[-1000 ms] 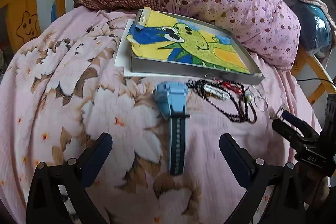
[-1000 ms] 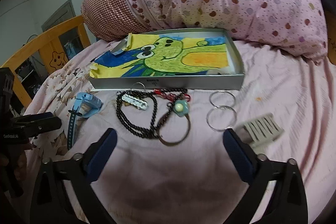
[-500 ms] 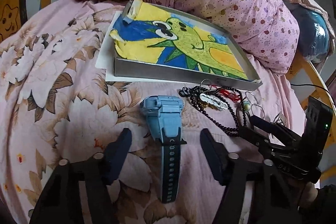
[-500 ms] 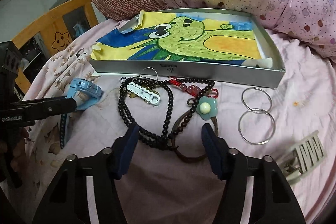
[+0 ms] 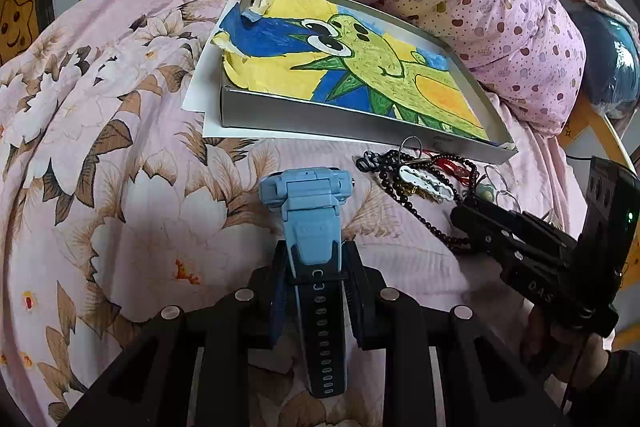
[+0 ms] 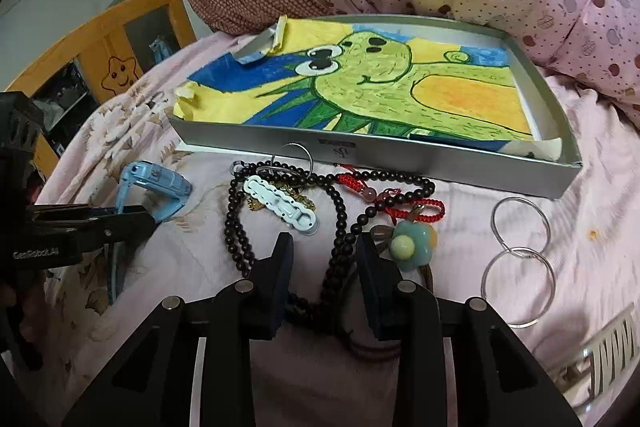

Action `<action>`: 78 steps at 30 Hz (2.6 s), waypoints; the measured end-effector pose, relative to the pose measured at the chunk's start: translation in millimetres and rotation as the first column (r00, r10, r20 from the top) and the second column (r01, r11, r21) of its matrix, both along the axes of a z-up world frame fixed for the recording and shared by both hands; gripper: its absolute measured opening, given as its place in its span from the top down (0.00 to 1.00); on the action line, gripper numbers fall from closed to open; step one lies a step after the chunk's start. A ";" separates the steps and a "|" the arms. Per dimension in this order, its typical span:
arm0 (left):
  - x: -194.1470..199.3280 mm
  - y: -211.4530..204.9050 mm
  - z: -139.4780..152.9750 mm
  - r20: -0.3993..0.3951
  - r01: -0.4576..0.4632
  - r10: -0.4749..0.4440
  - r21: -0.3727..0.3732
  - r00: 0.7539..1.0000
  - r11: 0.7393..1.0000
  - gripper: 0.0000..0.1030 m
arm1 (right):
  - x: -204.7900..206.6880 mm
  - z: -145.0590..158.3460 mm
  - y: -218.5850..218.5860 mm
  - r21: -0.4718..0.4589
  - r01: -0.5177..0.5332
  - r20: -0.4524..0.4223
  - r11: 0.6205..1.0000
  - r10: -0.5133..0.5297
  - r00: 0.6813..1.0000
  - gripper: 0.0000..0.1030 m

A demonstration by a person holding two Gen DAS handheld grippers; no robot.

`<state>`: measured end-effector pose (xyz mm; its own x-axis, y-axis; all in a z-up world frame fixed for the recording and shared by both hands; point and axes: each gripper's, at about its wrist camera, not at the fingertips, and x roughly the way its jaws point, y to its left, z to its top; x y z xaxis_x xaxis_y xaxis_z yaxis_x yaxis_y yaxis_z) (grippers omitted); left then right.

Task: Organize jewelry
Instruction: 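Carry the watch into the grey tray with the left tool while the right tool carries the bead necklace there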

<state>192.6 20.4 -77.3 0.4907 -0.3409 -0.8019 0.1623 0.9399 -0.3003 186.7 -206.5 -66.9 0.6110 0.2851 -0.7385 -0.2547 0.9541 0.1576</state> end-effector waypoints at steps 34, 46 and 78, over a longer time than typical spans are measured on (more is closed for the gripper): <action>-60.0 -6.6 44.7 0.075 0.063 -0.061 -0.024 0.995 0.998 0.78 | -71.0 89.6 -9.0 0.041 -0.079 0.070 0.996 0.076 0.995 0.95; -75.1 -9.7 77.0 0.122 0.099 -0.091 -0.065 0.988 0.993 0.78 | -82.2 154.6 -12.8 0.013 -0.090 0.190 0.996 0.086 0.978 0.95; 135.7 -24.0 36.4 0.051 -0.031 0.035 -0.075 0.998 0.997 0.77 | 112.2 69.3 -19.1 0.036 0.058 -0.010 0.998 -0.058 0.998 0.48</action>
